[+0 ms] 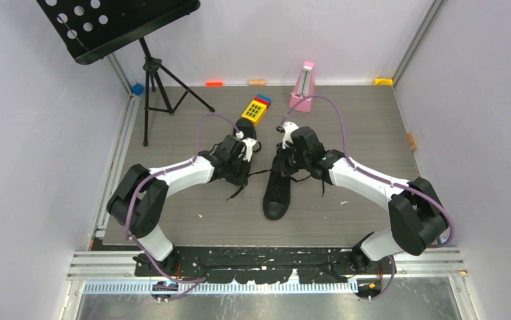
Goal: Tie the shoes
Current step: Cross the shoelace with the shoelace.
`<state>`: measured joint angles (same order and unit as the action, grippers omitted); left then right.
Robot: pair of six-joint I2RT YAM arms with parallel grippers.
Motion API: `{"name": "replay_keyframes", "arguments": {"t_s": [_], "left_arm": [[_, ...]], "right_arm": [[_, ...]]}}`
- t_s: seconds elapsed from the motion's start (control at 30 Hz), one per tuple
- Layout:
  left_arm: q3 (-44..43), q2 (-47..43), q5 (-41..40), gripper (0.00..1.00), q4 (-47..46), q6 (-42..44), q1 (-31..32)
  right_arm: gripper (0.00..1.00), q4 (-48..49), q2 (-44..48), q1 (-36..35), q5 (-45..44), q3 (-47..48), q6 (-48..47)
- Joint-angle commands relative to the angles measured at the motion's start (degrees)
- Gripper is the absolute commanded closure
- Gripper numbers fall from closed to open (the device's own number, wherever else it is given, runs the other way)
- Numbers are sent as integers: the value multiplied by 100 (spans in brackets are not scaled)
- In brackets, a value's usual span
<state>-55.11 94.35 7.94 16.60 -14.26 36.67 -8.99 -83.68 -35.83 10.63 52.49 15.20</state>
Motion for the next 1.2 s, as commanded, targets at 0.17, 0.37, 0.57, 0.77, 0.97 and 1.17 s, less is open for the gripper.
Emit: {"name": "replay_keyframes", "arguments": {"t_s": [0.17,0.37,0.57,0.77,0.97,1.17], "left_arm": [[-110,-425,273,65,-113,328,-20],[192,-1029,510,45,-904,518,29],[575,-1284,789,11,-2381,618,289],[571,-617,951,15,-3647,211,368],[523,-190,1089,18,-4368,51,381],[589,14,1207,32,-4635,-94,377]], "right_arm": [[100,-87,38,161,204,584,-35],[100,-147,162,249,276,575,-36],[100,-146,184,322,419,561,-1],[100,-138,220,371,535,501,53],[100,-59,272,457,627,404,172],[100,225,307,613,816,249,454]]}}
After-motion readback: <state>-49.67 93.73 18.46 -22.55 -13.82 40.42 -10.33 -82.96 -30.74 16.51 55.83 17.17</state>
